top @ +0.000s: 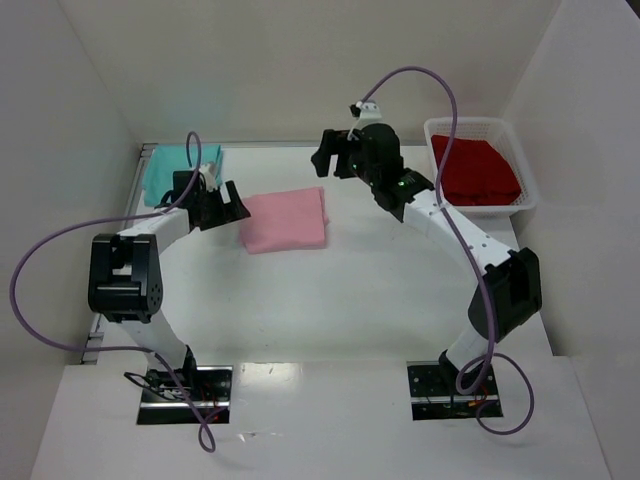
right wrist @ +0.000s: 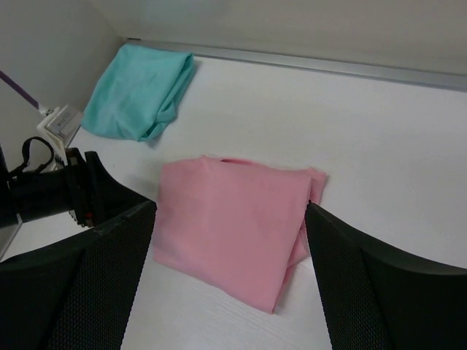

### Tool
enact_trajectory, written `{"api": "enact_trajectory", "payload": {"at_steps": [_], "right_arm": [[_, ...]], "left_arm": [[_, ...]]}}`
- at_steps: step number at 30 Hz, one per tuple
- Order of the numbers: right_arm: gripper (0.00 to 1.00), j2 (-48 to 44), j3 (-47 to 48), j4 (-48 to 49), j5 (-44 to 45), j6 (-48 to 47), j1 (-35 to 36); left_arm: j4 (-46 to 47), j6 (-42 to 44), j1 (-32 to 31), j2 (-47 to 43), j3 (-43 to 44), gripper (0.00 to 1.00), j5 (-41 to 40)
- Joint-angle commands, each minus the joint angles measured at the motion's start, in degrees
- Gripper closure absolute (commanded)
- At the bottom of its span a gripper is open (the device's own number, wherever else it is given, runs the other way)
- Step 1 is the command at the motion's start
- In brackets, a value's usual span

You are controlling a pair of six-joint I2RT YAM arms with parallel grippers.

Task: Fold and stack the t-shirts
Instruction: Put the neatly folded tshirt into the corner of the board with the left arm

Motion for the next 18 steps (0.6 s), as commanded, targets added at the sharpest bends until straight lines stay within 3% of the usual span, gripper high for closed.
{"api": "enact_trajectory", "payload": {"at_steps": [1, 5, 18], "right_arm": [[0.11, 0.1, -6.0, 6.2, 0.8, 1.5, -0.4], [0.11, 0.6, -10.6, 9.7, -1.2, 2.7, -0.4], [0.11, 4.6, -12.8, 11.8, -3.5, 3.8, -0.4]], "left_arm": [[4.3, 1.1, 1.0, 2.0, 0.3, 0.01, 5.3], [6.6, 1.1, 1.0, 4.7, 0.3, 0.01, 8.4], [5.6, 1.7, 2.1, 14.4, 5.6, 0.01, 18.0]]}}
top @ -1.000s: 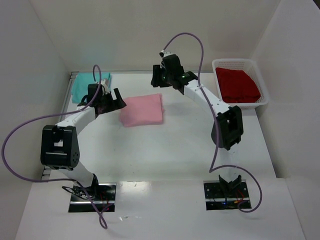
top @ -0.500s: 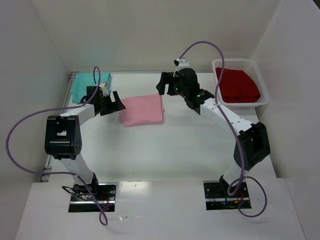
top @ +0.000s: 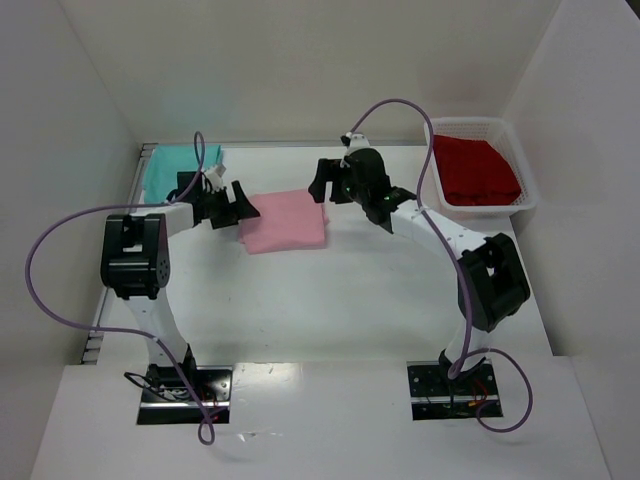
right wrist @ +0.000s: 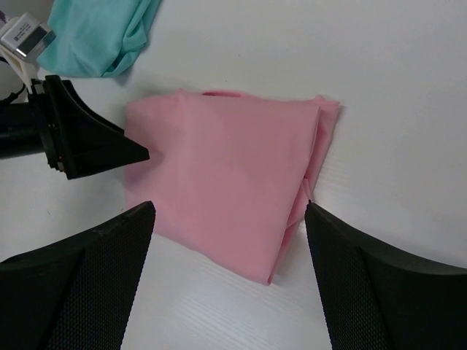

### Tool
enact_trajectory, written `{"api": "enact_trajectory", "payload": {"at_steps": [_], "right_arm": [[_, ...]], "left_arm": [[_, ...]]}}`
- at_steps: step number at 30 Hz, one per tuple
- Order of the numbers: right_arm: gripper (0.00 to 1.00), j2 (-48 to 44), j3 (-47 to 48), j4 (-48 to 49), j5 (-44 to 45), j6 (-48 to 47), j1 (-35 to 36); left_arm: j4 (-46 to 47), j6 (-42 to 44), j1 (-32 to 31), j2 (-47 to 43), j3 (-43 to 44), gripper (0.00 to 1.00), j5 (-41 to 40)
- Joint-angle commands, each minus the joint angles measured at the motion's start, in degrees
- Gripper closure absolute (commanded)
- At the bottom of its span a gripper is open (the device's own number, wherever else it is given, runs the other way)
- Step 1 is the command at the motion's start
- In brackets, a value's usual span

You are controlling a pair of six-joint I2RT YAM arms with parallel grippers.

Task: Fold and stack the t-shirts
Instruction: Put the neatly folded tshirt into the corner of the board with the left arm

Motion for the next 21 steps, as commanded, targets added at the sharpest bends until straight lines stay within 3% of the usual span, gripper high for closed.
{"api": "enact_trajectory", "payload": {"at_steps": [1, 15, 21], "right_arm": [[0.11, 0.2, -1.5, 5.0, -0.2, 0.6, -0.4], [0.14, 9.2, 1.0, 5.0, -2.8, 1.8, -0.4], [0.14, 9.2, 1.0, 5.5, -2.8, 1.8, -0.4]], "left_arm": [[0.3, 1.9, 0.2, 3.2, 1.0, 0.01, 4.3], [-4.1, 6.6, -0.3, 6.1, 0.3, 0.01, 9.8], [-5.2, 6.6, -2.0, 7.2, 0.9, 0.07, 8.5]]}}
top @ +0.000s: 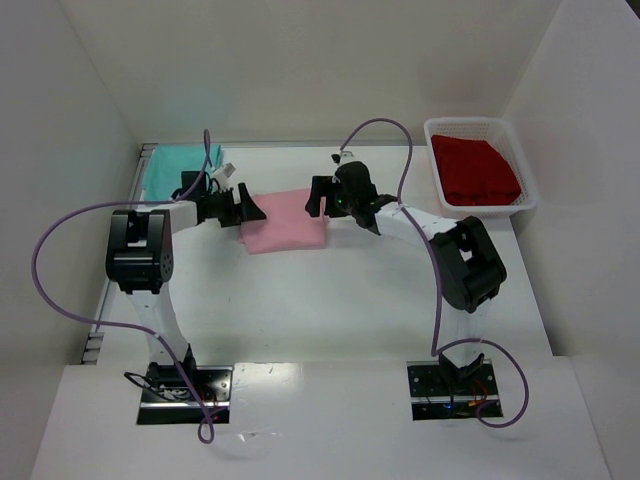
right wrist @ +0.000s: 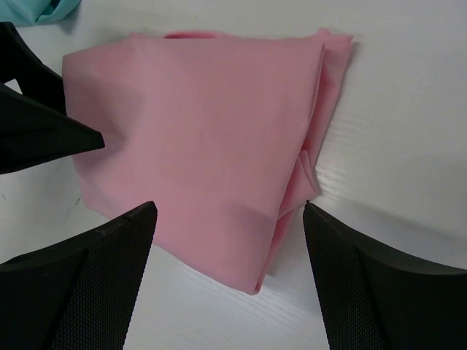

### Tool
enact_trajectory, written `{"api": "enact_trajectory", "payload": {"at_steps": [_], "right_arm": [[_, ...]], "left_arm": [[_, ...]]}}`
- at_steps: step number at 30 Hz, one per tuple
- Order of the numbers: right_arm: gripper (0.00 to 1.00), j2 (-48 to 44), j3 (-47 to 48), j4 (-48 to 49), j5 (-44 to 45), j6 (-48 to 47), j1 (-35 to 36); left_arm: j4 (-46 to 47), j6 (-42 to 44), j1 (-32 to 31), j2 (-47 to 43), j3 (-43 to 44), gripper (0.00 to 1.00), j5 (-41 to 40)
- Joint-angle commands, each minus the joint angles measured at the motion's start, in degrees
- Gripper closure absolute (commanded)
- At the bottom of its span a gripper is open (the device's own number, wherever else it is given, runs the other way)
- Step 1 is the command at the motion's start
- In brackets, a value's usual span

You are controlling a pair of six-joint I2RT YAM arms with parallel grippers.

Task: Fold and stack the t-shirts
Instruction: Put the neatly folded tshirt into the corner of the board with the left arm

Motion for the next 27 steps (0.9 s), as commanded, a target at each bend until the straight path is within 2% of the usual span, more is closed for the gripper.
{"api": "enact_trajectory", "payload": {"at_steps": [1, 4, 8, 9, 13, 14, 18, 24, 27], "right_arm": [[0.14, -0.6, 1.8, 2.9, -0.3, -0.1, -0.4], [0.14, -1.1, 1.8, 2.9, 0.2, -0.1, -0.4], [0.14, -3.3, 1.2, 2.9, 1.3, -0.7, -0.4], [0.14, -3.4, 0.5, 2.9, 1.8, -0.7, -0.4], [0.14, -6.0, -0.6, 2.9, 2.9, -1.7, -0.4], [0.14, -6.0, -0.7, 2.9, 3.0, -1.7, -0.4], [0.14, -8.4, -1.7, 2.9, 3.7, -1.7, -0.4], [0.14, -11.2, -2.8, 3.4, 5.2, -2.2, -0.4], [0.14, -11.8, -3.3, 3.4, 5.9, -2.8, -0.4]], "left_arm": [[-5.6, 1.6, -2.3, 3.4, -1.6, 0.08, -1.1], [-6.6, 1.6, -2.9, 3.4, -1.0, 0.17, -2.6], [-7.9, 0.4, -3.4, 2.4, -0.4, 0.35, -7.8], [-7.9, -0.3, -3.4, 2.4, -0.4, 0.44, -8.6], [-7.9, -1.8, -3.4, 1.2, -1.0, 0.68, -11.2], [-7.4, -2.7, -3.4, 1.2, -1.0, 0.80, -11.8], [-8.8, -4.1, -3.4, 0.1, 0.3, 1.00, -14.6], [-16.5, -3.5, -5.1, -3.5, 7.8, 1.00, -23.5], [-21.6, -2.1, -6.2, -4.1, 12.1, 1.00, -31.5]]}}
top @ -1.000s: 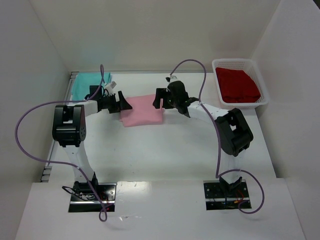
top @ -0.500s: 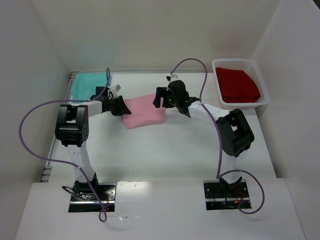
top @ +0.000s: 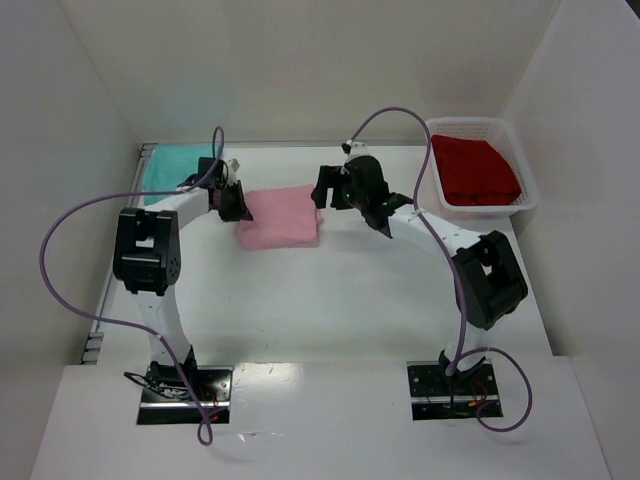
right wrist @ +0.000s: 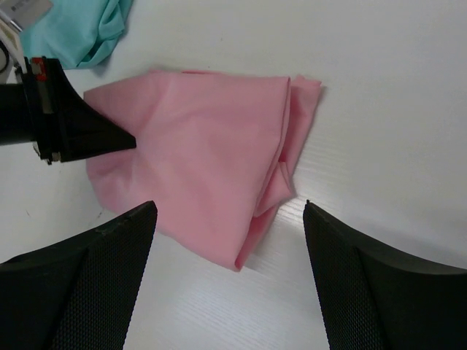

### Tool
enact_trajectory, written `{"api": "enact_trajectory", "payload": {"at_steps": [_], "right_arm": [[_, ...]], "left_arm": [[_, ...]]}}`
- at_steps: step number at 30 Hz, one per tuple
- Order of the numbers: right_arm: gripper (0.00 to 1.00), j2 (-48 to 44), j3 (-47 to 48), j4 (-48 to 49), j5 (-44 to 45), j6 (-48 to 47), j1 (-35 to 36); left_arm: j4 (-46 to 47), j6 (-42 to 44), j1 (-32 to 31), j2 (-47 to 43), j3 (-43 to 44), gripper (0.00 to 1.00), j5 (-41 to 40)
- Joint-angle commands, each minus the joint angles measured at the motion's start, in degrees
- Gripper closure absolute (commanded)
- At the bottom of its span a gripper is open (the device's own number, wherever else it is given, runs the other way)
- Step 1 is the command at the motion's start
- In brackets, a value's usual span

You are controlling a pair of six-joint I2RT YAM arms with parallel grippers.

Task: Fold and stack the t-shirts
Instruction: Put the neatly folded tshirt into the corner of the board with the left arm

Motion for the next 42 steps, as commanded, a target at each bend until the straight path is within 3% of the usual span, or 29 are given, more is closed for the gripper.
{"api": "enact_trajectory", "payload": {"at_steps": [1, 8, 15, 22, 31, 37, 42], "right_arm": [[0.14, -3.9, -0.8, 3.0, 2.2, -1.4, -0.4], [0.14, -5.0, -1.3, 3.0, 3.3, -1.9, -0.4], [0.14, -5.5, -1.3, 3.0, 3.9, -1.9, -0.9], [0.14, -6.0, -1.8, 2.4, 4.5, -2.5, -1.5], [0.14, -6.6, -1.8, 2.4, 4.5, -2.5, -2.6], [0.14, -6.6, -2.3, 2.4, 4.5, -1.9, -2.6], [0.14, -6.6, -2.3, 2.4, 3.4, -1.9, -2.6]], "left_arm": [[-7.4, 2.2, -0.8, -4.2, 7.3, 1.00, -14.2], [-14.1, 5.2, -3.6, -0.6, 17.4, 1.00, -33.0], [-16.0, 7.7, -4.1, 4.6, 27.3, 1.00, -42.4], [-17.4, 8.2, -3.0, 10.3, 36.2, 1.00, -48.4], [-10.4, 11.7, -0.1, 7.4, 35.5, 1.00, -53.2], [-10.4, 15.4, 1.0, 7.9, 38.0, 1.00, -57.3], [-8.4, 15.4, 2.8, 7.4, 38.0, 1.00, -56.8]]}}
